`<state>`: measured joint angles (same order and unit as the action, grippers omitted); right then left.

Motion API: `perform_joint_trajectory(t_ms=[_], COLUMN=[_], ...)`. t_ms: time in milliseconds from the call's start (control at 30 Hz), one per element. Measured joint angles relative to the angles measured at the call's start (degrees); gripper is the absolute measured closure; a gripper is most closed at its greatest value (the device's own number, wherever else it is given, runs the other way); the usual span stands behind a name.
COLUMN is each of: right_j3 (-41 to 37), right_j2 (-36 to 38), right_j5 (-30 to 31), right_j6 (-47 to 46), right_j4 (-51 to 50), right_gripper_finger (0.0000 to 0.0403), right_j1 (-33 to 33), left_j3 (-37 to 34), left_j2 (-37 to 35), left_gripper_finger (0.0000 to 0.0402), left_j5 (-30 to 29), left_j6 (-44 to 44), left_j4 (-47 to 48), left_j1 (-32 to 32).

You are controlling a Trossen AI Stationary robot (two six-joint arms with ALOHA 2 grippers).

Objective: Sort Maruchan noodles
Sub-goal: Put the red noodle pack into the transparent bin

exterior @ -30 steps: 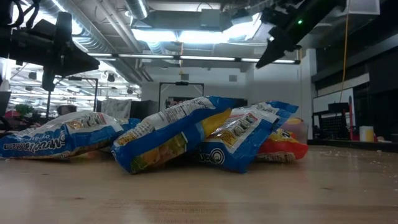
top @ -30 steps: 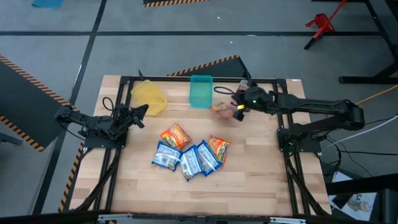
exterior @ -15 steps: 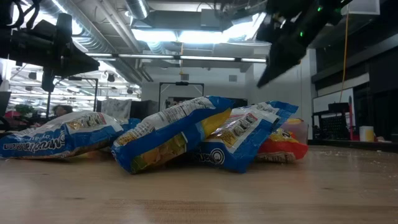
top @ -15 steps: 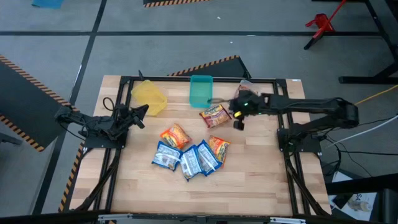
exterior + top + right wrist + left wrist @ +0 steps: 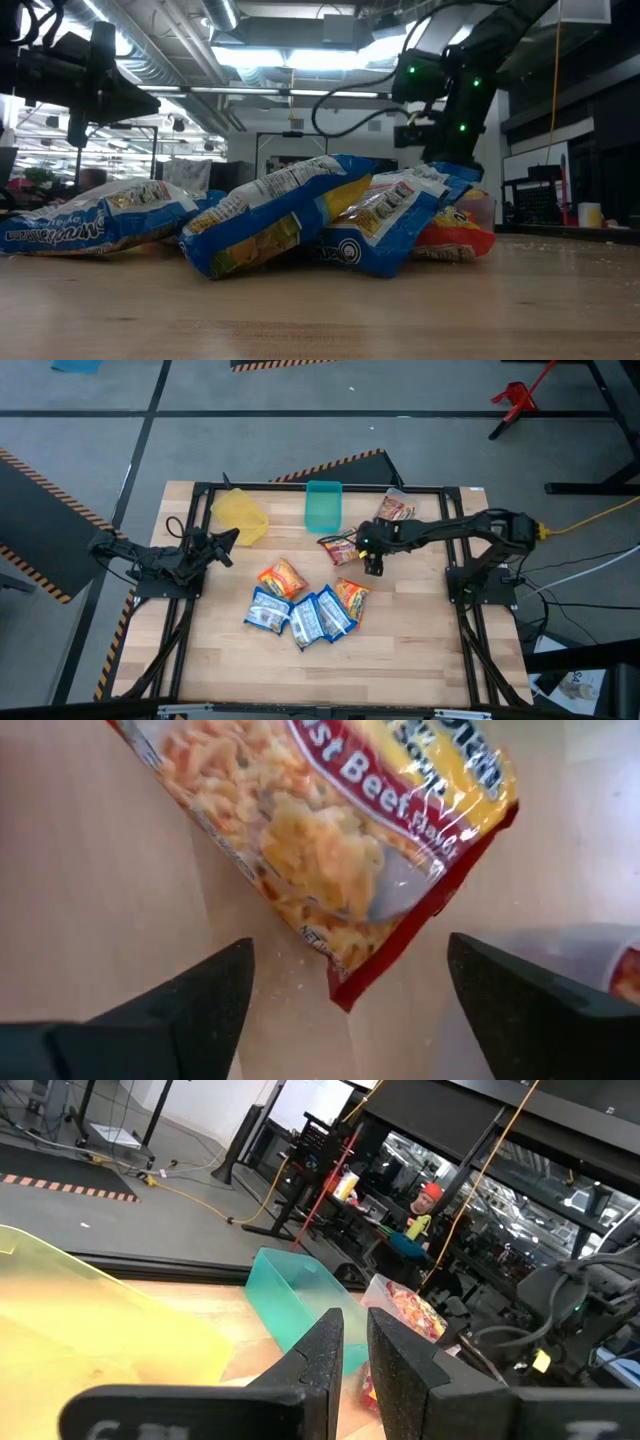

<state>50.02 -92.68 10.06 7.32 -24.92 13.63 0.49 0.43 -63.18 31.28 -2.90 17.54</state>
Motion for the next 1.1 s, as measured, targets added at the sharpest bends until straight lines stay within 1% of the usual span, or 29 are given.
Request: perform_joint_trajectory(t_ms=[67, 200, 300, 367, 467, 567, 667, 700, 900, 1100], right_j3=[0.00, 0.00, 0.00, 0.02, 0.08, 0.07, 0.07, 0.07, 0.07, 0.05], right_j2=[-1.18, -3.02, -4.10, -4.79, -5.52, -5.75, -5.90, -5.92, -5.60, -0.95], right_j5=[0.94, -0.22, -0.15, -0.20, -0.65, -0.82, -2.62, -2.73, -2.18, -4.08], right_j6=[0.01, -0.16, -0.25, -0.46, -1.11, -2.53, -3.11, -3.11, -4.00, -4.68], right_j4=[0.97, 3.60, 4.92, 5.65, 5.56, 4.71, 4.62, 4.56, 4.28, 1.87], right_gripper_finger=[0.0084, 0.0087, 0.0115, 0.0148, 0.0211, 0.0286, 0.0372, 0.0386, 0.0400, 0.0402], right_j1=[0.00, 0.42, 0.42, 0.44, 1.07, 1.64, 1.81, 1.81, 1.75, 1.73], left_j3=[0.00, 0.00, 0.00, 0.00, 0.00, 0.00, 0.02, 0.02, 0.02, 0.02], left_j2=[0.00, 0.00, 0.00, -0.01, 0.00, 0.00, 0.00, 0.00, 0.00, 0.00], left_gripper_finger=[0.0357, 0.0357, 0.0357, 0.0357, 0.0357, 0.0357, 0.0357, 0.0357, 0.0357, 0.0357], left_j5=[0.00, -0.35, -0.33, -0.35, -0.35, -0.35, -0.20, -0.15, -0.09, -0.07], left_j6=[-0.17, -0.17, -0.17, -0.19, -0.32, -0.30, -0.30, -0.30, -0.32, -0.30], left_j4=[0.25, 0.94, 0.94, 0.96, 1.05, 1.21, 1.35, 1.36, 1.40, 1.43], left_j1=[-0.02, -0.01, -0.02, -0.02, -0.02, -0.02, -0.02, 0.00, -0.02, -0.01])
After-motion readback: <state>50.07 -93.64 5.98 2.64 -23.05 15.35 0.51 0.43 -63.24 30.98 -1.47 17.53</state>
